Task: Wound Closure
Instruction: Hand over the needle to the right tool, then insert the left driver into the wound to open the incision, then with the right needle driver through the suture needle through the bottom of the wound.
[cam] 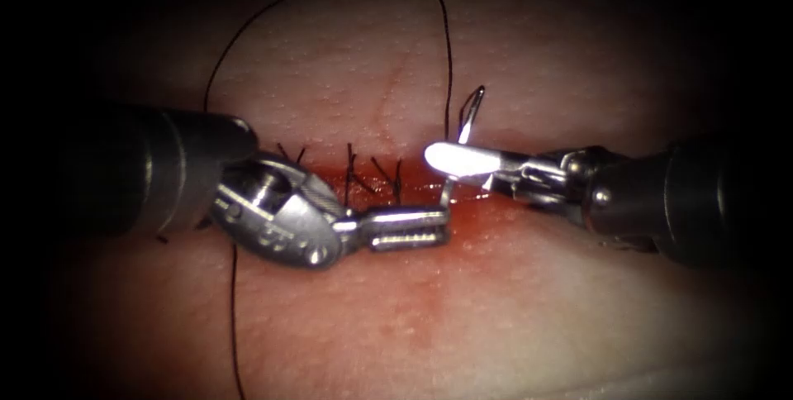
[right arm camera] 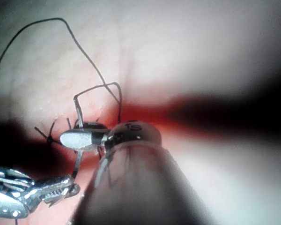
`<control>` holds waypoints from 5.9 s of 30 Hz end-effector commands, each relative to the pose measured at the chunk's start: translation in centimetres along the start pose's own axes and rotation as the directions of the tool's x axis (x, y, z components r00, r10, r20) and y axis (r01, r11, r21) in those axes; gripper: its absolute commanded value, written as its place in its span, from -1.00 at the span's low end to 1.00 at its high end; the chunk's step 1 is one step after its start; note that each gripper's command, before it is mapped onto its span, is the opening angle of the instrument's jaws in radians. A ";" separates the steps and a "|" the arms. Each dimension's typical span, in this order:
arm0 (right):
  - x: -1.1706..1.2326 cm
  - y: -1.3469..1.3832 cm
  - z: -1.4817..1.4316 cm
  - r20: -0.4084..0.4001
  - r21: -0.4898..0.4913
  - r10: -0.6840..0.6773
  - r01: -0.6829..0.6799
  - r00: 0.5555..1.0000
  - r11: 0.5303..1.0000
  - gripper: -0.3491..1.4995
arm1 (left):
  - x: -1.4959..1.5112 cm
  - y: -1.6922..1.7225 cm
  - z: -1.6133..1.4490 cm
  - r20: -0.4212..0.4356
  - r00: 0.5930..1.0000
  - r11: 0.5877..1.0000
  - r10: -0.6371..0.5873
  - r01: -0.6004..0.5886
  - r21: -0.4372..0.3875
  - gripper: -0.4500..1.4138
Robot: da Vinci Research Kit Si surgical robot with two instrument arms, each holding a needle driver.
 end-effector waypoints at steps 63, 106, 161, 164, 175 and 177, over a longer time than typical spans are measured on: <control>0.27 0.03 -0.18 -0.089 -0.012 -0.778 0.781 0.622 0.625 -1.00 | -1.54 0.13 0.41 0.822 0.491 0.632 -0.287 0.742 -0.222 -1.00; 0.37 0.48 0.54 -0.190 -0.087 -0.981 0.995 0.036 0.053 -1.00 | -1.63 0.43 0.21 0.946 0.280 0.529 -0.163 0.834 -0.155 0.08; 0.24 0.72 0.54 -0.024 -0.183 -0.933 0.916 0.359 0.357 -1.00 | -0.46 0.38 0.12 0.657 0.575 0.718 -0.489 0.693 -0.072 -0.46; 0.25 0.71 0.54 -0.017 -0.182 -0.933 0.917 0.359 0.356 -1.00 | -0.43 0.41 0.12 0.651 0.579 0.716 -0.490 0.693 -0.077 -0.48; 0.34 0.67 0.51 0.006 -0.111 -0.943 0.937 0.333 0.330 -1.00 | -0.35 0.68 0.21 0.642 0.597 0.718 -0.481 0.688 -0.101 -0.48; 0.37 0.63 0.51 0.009 -0.086 -0.949 0.946 0.316 0.314 -1.00 | -0.37 0.67 0.22 0.642 0.597 0.718 -0.482 0.689 -0.101 -0.48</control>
